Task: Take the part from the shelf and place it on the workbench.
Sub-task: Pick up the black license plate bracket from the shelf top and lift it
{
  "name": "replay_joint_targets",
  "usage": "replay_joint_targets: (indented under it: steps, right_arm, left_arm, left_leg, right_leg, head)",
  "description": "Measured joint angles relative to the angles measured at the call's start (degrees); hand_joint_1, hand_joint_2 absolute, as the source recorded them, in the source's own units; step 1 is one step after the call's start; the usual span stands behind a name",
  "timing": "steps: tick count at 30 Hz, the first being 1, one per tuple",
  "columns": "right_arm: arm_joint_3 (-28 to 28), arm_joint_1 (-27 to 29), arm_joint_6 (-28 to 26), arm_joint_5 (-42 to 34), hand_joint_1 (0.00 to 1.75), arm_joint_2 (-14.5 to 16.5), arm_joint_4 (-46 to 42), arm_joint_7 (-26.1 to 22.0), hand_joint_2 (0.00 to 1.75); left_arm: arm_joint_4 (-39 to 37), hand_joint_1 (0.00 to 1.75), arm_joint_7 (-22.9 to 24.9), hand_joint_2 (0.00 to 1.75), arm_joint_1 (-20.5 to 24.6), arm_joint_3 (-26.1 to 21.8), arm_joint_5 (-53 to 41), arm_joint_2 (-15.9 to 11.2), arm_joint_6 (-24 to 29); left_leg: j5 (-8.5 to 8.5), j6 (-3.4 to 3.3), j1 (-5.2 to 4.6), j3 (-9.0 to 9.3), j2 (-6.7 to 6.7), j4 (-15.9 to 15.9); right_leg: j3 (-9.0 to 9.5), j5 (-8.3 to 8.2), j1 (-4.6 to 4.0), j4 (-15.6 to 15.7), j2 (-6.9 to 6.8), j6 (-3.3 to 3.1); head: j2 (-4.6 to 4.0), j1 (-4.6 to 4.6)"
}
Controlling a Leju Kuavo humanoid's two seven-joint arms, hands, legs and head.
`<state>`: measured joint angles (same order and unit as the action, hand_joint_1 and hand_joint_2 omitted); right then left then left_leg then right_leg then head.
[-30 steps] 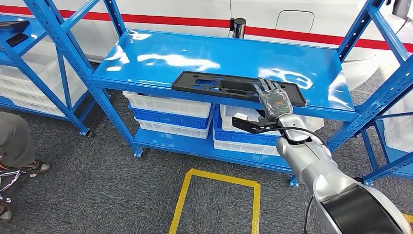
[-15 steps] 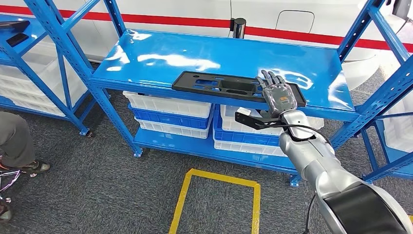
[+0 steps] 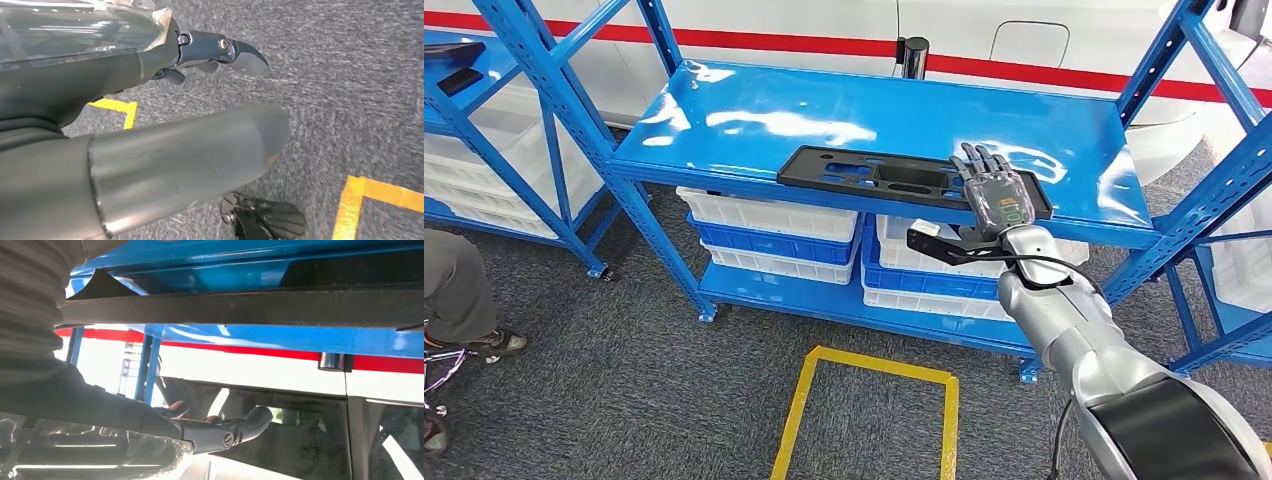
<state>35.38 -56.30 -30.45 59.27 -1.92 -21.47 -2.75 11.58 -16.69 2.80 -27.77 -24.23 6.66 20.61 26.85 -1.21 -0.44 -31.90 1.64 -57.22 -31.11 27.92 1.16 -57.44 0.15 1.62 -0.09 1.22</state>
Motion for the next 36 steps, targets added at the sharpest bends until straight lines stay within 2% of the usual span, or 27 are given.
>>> replay_joint_targets:
  steps: [12,15,18,19,20,22,23,24,25,26,27,28,29,31,33,34,36]
  right_arm:
    - [-0.8,0.1,0.0,1.4,0.0,0.0,-0.1,0.3,1.75]
    - [-1.3,0.2,0.0,1.7,0.0,0.1,-0.2,0.3,1.75]
    - [-1.5,0.1,0.0,2.1,0.0,0.1,-0.7,0.3,1.75]
    - [-1.6,0.0,0.0,2.2,0.0,0.1,-0.9,0.4,1.75]
    - [-1.7,0.0,0.0,2.3,0.0,0.1,-1.0,0.4,1.75]
    - [-1.8,0.3,0.0,2.4,0.0,0.0,-1.0,0.4,1.75]
    - [-1.8,0.6,0.0,2.4,0.0,0.0,-1.0,0.4,1.75]
    - [-1.8,0.8,0.0,2.4,0.0,-0.1,-1.0,0.5,1.75]
    - [-1.8,0.9,0.0,2.4,0.0,-0.1,-1.0,0.5,1.75]
    - [-1.8,1.0,0.0,2.4,0.0,-0.1,-1.0,0.5,1.75]
    - [-1.8,0.9,0.0,2.4,0.0,-0.1,-1.0,0.5,1.75]
    - [-1.9,0.9,0.0,2.4,0.0,-0.1,-1.0,0.5,1.75]
    - [-1.9,1.0,0.0,2.4,0.0,-0.1,-1.0,0.5,1.75]
    - [-1.9,1.2,0.0,2.5,0.0,-0.1,-1.0,0.5,1.75]
    - [-1.9,1.3,0.0,2.6,0.0,-0.1,-1.0,0.6,1.75]
    - [-1.9,1.2,0.0,2.7,0.0,-0.1,-1.1,0.6,1.75]
    - [-2.0,1.2,0.0,3.0,0.0,-0.1,-1.2,0.6,1.75]
  left_arm:
    - [0.0,0.0,-1.5,0.0,0.1,-1.0,0.6,-0.1,-1.9]
    - [0.0,0.0,-1.5,0.0,0.1,-1.2,0.6,-0.2,-1.6]
    - [0.0,0.0,-1.6,0.0,0.1,-1.3,0.5,-0.1,-1.3]
    - [0.0,0.0,-1.6,0.0,0.2,-1.4,0.4,-0.1,-1.3]
    - [0.0,0.0,-1.6,0.0,0.2,-1.5,0.4,-0.1,-1.3]
    - [0.0,0.0,-1.6,0.0,0.2,-1.6,0.3,0.0,-1.3]
    - [0.0,0.0,-1.6,0.0,0.2,-1.6,0.3,0.1,-1.3]
    - [0.0,0.0,-1.6,0.0,0.2,-1.6,0.3,0.1,-1.3]
    - [0.0,0.0,-1.6,0.0,0.2,-1.6,0.3,0.1,-1.3]
    - [0.0,0.0,-1.6,0.0,0.2,-1.6,0.3,0.1,-1.3]
    - [0.0,0.0,-1.6,0.0,0.2,-1.7,0.3,0.1,-1.3]
    - [0.0,0.0,-1.6,0.0,0.2,-1.7,0.3,0.1,-1.3]
    - [0.0,0.0,-1.6,0.0,0.3,-1.7,0.3,0.0,-1.3]
    - [0.0,0.0,-1.6,0.0,0.3,-1.7,0.3,0.0,-1.2]
    - [0.0,0.0,-1.6,0.0,0.1,-1.7,0.3,0.0,-1.2]
    - [0.0,0.0,-1.6,0.0,0.2,-1.7,0.2,0.0,-1.1]
    - [0.0,0.0,-1.6,0.0,0.3,-1.7,0.0,0.0,-1.1]
  left_leg:
    - [0.17,-0.25,0.0,-0.29,0.07,-0.5]
    - [0.31,-0.55,-0.06,-0.46,0.08,-0.7]
    - [-0.38,-1.42,0.31,0.27,-0.15,0.6]
    - [-0.71,-1.75,0.53,0.65,-0.27,1.3]
    - [-0.92,-1.94,0.73,0.93,-0.38,1.7]
    - [-0.94,-2.05,0.78,0.98,-0.35,1.8]
    - [-0.87,-1.97,0.82,1.01,-0.27,1.8]
    - [-0.75,-1.81,0.89,1.07,-0.19,1.7]
    - [-0.57,-1.55,1.02,1.17,-0.09,1.6]
    - [-0.27,-1.19,1.17,1.25,0.01,1.3]
    - [0.11,-0.72,1.23,1.2,0.11,0.9]
    - [0.48,-0.25,1.22,1.02,0.22,0.4]
    - [0.76,0.13,1.14,0.77,0.34,0.0]
    - [0.97,0.49,1.09,0.38,0.49,-0.3]
    - [1.56,0.79,1.34,0.07,0.15,-0.9]
    - [2.46,1.01,1.43,-0.63,-0.29,-2.4]
    - [5.51,1.41,1.51,-3.98,-1.2,-8.8]
  right_leg:
    - [0.06,-0.05,0.38,0.1,0.0,0.08]
    - [0.06,-0.15,0.46,0.2,0.0,0.28]
    - [-0.21,0.17,0.11,-0.2,-0.05,0.71]
    - [-1.11,0.93,-0.04,-1.9,-0.07,0.64]
    - [-2.73,2.12,-0.09,-4.9,-0.1,0.44]
    - [-7.08,4.54,-0.04,-12.7,-0.1,0.23]
    - [-8.74,4.94,0.03,-15.3,-0.1,0.44]
    - [-9.4,4.41,0.16,-15.7,-0.11,0.9]
    - [-8.82,2.89,0.34,-13.6,-0.12,1.55]
    - [-7.26,0.73,0.61,-9.5,-0.12,2.3]
    - [-5.65,-0.93,0.8,-5.7,-0.03,2.78]
    - [-4.32,-2.13,0.87,-2.6,0.11,2.85]
    - [-3.63,-2.6,0.87,-1.1,0.24,2.55]
    - [-3.6,-2.42,0.64,-0.9,0.42,1.49]
    - [-3.63,-2.33,0.73,-1.1,0.43,0.84]
    - [-3.56,-2.29,0.78,-1.1,0.43,0.5]
    - [-3.4,-2.11,0.67,-1.1,0.36,-0.06]
  head:
    - [0.0,0.01]
    - [0.0,0.02]
    - [0.0,-0.01]
    - [0.0,-0.05]
    - [0.0,-0.09]
    - [0.0,-0.11]
    - [0.0,-0.1]
    - [0.0,-0.1]
    - [0.0,-0.11]
    - [0.0,-0.1]
    - [0.0,-0.12]
    - [0.0,-0.16]
    - [0.0,-0.13]
    - [0.0,0.06]
    - [0.0,0.26]
    - [0.0,0.31]
    - [0.0,0.38]
